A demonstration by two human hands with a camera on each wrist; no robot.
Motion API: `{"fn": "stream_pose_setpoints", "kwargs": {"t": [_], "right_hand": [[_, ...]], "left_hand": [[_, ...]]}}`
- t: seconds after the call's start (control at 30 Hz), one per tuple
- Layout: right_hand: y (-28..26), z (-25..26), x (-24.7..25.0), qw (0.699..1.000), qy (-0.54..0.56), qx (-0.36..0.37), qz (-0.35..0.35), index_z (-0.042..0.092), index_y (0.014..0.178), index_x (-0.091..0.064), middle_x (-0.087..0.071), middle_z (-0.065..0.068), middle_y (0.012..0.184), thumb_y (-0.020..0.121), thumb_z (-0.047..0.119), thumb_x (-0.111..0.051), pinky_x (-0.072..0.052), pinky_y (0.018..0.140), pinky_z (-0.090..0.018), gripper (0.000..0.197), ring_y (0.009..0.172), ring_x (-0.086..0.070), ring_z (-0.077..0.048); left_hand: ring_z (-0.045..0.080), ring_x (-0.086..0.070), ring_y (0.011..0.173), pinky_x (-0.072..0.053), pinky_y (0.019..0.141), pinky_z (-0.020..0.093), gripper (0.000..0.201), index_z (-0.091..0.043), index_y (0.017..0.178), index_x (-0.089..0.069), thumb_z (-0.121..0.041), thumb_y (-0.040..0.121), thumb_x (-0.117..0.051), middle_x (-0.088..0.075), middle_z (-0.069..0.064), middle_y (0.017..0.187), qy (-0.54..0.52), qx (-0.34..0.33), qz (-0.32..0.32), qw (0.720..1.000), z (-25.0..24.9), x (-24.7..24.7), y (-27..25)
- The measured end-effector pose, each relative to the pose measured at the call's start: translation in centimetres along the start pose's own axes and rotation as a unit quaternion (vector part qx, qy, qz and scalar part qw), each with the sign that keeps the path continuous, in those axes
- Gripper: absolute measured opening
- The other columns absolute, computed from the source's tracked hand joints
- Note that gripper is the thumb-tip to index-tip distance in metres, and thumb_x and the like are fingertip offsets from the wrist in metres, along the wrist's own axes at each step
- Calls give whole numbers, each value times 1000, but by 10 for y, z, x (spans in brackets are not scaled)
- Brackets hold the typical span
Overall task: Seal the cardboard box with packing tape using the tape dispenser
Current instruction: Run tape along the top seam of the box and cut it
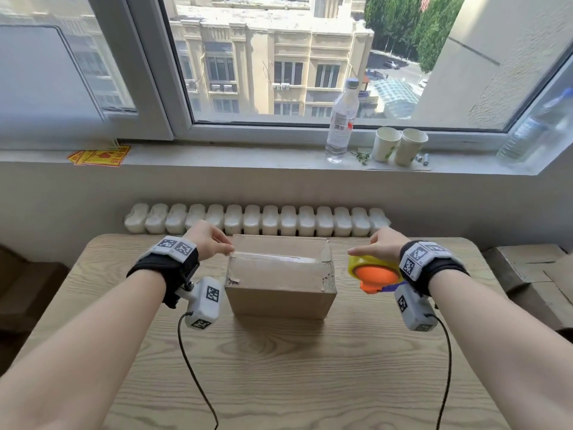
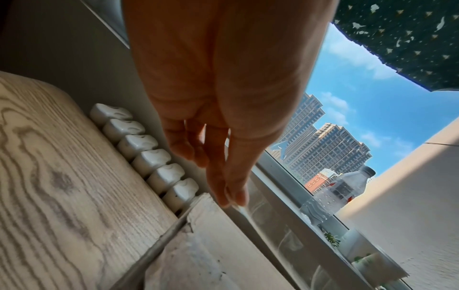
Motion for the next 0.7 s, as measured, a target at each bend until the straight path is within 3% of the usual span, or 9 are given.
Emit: {"fn": "stream_pose_setpoints", "kwargs": {"t": [0.1,0.27,0.5,0.63,0.7], "right_hand": [[8,2,-6,1000,-13,-14,-4,13,57,-50,-56,-5,64,65,68,-67,-37,55,-28,58,61,-53,-21],[18,-9,-14,999,-26,-26,0,18,48,-41,-48,0,51,61,74,-65,-33,52,-29,62,52,-48,-18],[32,-7,-21,999,-17,-32,29,10,61,-56,-60,-6,67,64,64,-71,-37,57,-29,56,61,-55,-21],[37,-5,-25,998,-21,-40,38,8,74,-66,-66,-4,73,61,66,-71,-48,63,-30,60,68,-63,-20],[38,-4,-28,998,-30,-42,40,10,71,-63,-64,-3,71,62,66,-71,-45,58,-28,58,66,-61,-20]], "left_hand": [[16,-62,80,-43,73,26,11,-8,78,-75,-18,77,-74,-68,2,72,6,18,-11,1000,17,-3,6],[14,-59,77,-40,73,26,12,-6,77,-75,-18,78,-72,-67,3,73,-14,31,-18,999,34,-3,10],[17,-63,84,-45,79,28,14,-6,82,-75,-19,80,-71,-71,6,82,-7,44,-21,999,49,-6,17],[18,-63,87,-45,81,28,15,-6,82,-75,-20,81,-70,-72,8,86,-3,52,-14,999,56,-10,20],[18,-63,86,-44,79,27,15,-4,83,-75,-18,81,-70,-72,9,86,-10,50,-15,999,57,-12,21]]}}
Point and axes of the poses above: each hand's wrist, its own y-axis towards the middle knuckle, its own x-axis out of the back of the hand, z = x × y, the point moved 9 cm from there along y, towards the middle knuckle
